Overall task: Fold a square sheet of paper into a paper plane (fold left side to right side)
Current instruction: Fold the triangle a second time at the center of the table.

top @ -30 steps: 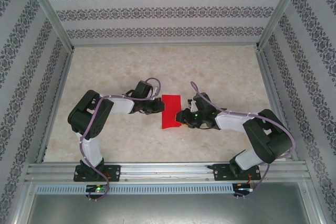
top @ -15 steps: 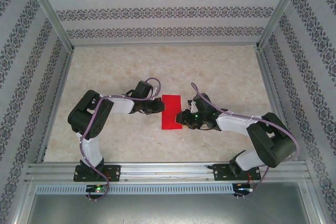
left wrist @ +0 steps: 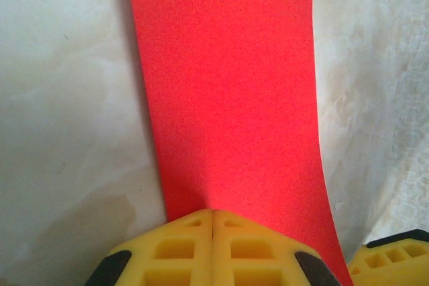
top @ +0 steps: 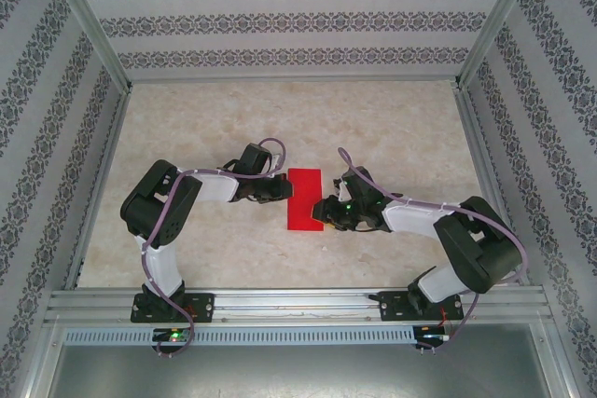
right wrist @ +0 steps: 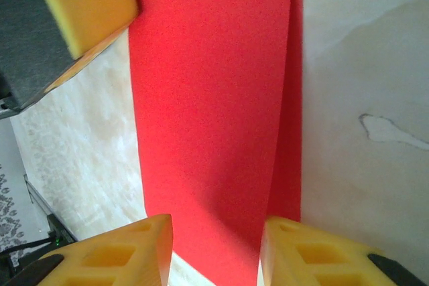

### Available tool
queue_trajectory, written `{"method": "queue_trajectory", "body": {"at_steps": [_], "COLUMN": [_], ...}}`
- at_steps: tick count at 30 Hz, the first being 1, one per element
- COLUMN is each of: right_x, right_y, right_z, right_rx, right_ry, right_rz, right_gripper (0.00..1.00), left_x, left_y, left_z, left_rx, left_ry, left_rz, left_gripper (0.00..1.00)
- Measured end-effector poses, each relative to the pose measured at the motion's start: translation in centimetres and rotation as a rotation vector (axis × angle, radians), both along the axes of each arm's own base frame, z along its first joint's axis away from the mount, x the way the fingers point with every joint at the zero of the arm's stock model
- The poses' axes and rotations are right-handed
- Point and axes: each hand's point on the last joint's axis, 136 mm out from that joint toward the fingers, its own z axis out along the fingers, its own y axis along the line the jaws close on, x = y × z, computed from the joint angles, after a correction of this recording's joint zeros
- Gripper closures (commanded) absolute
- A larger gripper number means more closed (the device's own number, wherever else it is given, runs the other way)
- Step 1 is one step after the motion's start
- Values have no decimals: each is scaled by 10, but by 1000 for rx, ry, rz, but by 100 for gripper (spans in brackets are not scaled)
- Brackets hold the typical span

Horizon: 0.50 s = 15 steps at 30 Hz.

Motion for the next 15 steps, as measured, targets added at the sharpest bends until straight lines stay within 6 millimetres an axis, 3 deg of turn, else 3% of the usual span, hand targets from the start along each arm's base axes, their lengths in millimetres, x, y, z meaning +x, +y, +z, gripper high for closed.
{"method": "queue_trajectory", "body": {"at_steps": [15], "right_x": [20], "right_y": [-1], "right_z": [-6], "right_rx": [14], "right_ry": [-7], "right_rz": [-38], "right_gripper": [64], "left_x": [0], "left_y": [0], "left_z": [0], "left_rx": [0], "left_ry": [0], "left_rz": [0], "left_gripper": [100]}}
